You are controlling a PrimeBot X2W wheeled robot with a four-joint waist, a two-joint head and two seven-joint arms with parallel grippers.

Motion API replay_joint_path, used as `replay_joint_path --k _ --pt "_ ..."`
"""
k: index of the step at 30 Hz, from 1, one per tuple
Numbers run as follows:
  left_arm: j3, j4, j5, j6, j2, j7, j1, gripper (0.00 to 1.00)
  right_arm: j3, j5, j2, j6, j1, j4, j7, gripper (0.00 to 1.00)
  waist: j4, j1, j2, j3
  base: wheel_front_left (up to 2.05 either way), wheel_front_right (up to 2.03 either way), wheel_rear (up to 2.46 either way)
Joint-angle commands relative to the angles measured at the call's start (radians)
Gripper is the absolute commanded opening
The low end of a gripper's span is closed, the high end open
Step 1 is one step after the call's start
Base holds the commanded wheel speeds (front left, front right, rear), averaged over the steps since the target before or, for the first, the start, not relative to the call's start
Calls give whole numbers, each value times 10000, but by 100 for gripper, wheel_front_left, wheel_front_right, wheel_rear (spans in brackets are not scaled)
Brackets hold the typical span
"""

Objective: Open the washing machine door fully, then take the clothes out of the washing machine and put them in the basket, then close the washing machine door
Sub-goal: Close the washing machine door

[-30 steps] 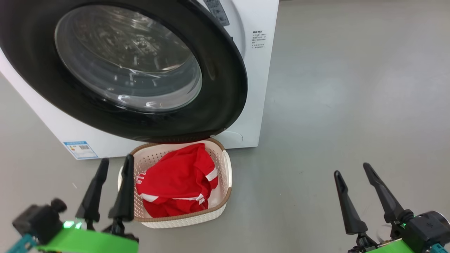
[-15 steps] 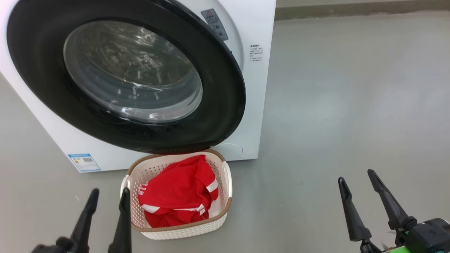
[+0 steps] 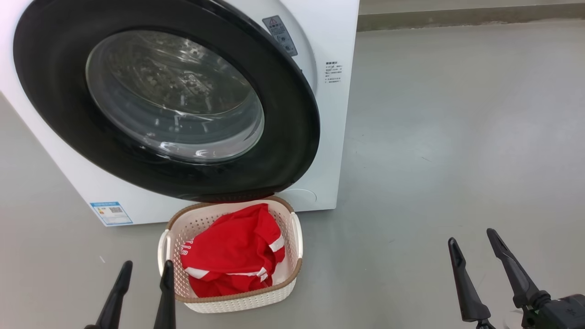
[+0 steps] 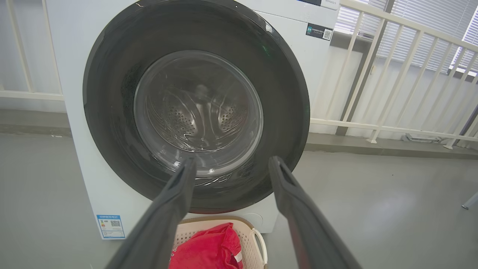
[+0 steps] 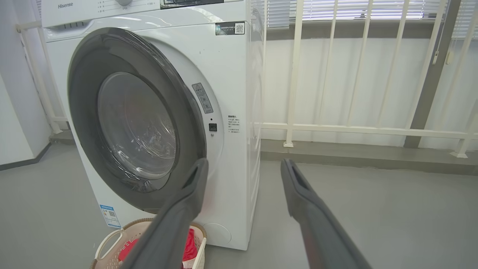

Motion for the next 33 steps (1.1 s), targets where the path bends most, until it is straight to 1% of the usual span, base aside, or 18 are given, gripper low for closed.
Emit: replay_joint_path --k 1,11,12,13,14,15,21,24,30,33 --pt "325 -181 84 -14 50 -104 -109 100 180 39 -144 62 -182 -254 -104 100 48 0 0 -1 0 0 0" --pt "159 -53 111 -186 -15 -110 -151 100 222 24 -144 62 -214 -224 -53 100 376 0 0 -40 0 0 0" --pt "148 -61 121 -193 -16 -110 -165 100 225 15 -144 62 -218 -229 -40 81 423 0 0 -34 0 0 0" --pt "130 -83 136 -205 -22 -111 -185 100 209 24 -144 62 -224 -228 -27 46 486 0 0 -23 0 0 0" --pt "112 -109 146 -214 -29 -111 -195 100 200 32 -144 62 -245 -221 -14 24 532 0 0 -14 0 0 0" --pt "77 -135 160 -229 -36 -112 -210 100 218 36 -144 62 -269 -216 10 0 598 0 0 4 0 0 0" --pt "-155 -347 228 -315 -125 -109 -392 100 341 -2 -144 62 -618 -179 102 0 1067 0 0 195 0 0 0" --pt "-266 -511 12 -437 -324 -110 -459 100 460 -22 -144 62 -870 -76 145 0 1350 0 0 287 0 0 0" --pt "-617 -639 4 -584 -492 -81 -643 100 648 -72 -144 62 -1459 287 203 0 1971 0 0 448 0 0 0" --pt "-735 -636 105 -589 -493 -68 -717 100 738 -93 -144 62 -1786 522 207 0 2246 0 0 596 0 0 0"
